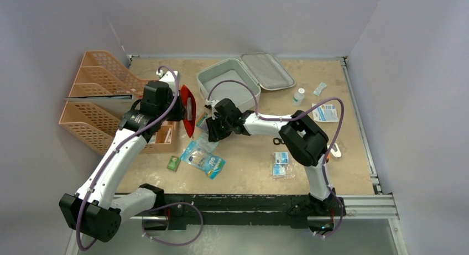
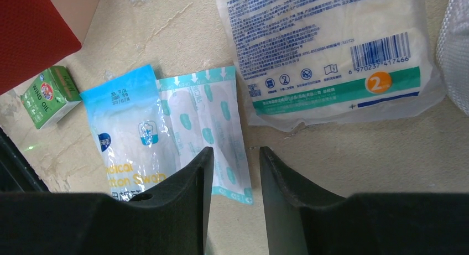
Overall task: Organize the medicine kit
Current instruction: Pick up the medical item at the center of the board.
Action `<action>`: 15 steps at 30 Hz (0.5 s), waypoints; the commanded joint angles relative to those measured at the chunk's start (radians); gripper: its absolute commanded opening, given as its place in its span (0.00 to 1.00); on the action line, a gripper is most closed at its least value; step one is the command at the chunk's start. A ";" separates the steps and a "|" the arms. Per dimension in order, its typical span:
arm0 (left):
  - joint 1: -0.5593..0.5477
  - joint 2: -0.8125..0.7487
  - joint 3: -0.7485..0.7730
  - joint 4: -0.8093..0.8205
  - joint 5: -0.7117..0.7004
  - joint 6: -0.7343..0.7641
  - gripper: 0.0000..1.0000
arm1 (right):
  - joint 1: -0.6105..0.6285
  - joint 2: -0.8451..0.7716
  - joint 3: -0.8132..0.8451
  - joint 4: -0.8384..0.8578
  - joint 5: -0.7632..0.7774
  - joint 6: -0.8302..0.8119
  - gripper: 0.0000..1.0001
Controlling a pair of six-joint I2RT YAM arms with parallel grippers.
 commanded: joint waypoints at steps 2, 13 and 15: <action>0.004 -0.007 -0.003 0.037 0.007 -0.005 0.00 | 0.013 0.025 0.020 -0.017 0.002 -0.022 0.34; 0.004 -0.006 -0.003 0.037 0.007 -0.002 0.00 | 0.014 -0.026 -0.013 -0.009 0.038 -0.035 0.00; 0.004 -0.003 -0.003 0.037 0.007 -0.001 0.00 | 0.014 -0.057 -0.027 -0.014 0.026 -0.035 0.00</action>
